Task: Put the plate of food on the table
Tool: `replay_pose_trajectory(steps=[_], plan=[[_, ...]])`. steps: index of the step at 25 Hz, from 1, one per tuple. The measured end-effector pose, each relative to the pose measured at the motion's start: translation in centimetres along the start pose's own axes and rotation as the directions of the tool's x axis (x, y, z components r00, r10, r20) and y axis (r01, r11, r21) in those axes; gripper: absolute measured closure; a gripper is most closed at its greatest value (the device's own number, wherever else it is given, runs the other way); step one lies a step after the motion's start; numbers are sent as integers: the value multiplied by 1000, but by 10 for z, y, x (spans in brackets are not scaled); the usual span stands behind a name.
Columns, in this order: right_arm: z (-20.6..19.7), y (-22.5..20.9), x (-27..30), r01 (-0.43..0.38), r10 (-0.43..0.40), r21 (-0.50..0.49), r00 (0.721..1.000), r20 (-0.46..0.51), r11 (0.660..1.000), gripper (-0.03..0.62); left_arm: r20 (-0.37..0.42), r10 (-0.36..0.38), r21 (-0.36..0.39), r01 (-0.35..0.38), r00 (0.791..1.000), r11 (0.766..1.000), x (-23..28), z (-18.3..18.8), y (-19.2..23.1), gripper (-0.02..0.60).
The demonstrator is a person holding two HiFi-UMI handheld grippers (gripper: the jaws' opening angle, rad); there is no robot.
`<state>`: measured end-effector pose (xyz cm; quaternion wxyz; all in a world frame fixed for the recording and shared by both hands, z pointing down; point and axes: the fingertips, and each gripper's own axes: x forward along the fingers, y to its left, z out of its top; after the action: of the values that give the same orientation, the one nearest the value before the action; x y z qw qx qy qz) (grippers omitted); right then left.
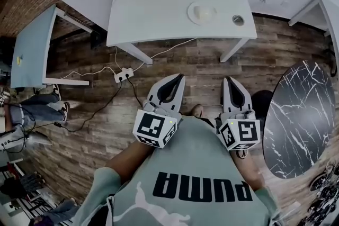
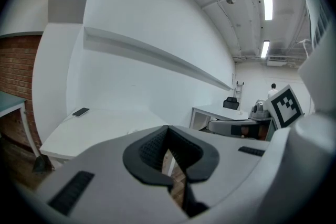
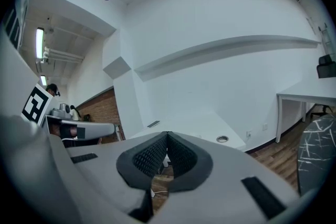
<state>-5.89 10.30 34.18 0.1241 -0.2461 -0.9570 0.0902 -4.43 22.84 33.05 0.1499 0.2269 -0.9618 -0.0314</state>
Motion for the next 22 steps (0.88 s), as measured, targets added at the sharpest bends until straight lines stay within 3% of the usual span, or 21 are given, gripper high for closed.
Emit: replay_pose_trajectory(steps=[12,22], plan=[[-11,-31,-8,59,-58,32,998,-26,998,586,-33,-47,7,47,998,999,28,2,-12,575],[-2,-74,36,174,-172,15,983,-66,985,586,-56,-174,-16,174,983,985,109,13,7,575]])
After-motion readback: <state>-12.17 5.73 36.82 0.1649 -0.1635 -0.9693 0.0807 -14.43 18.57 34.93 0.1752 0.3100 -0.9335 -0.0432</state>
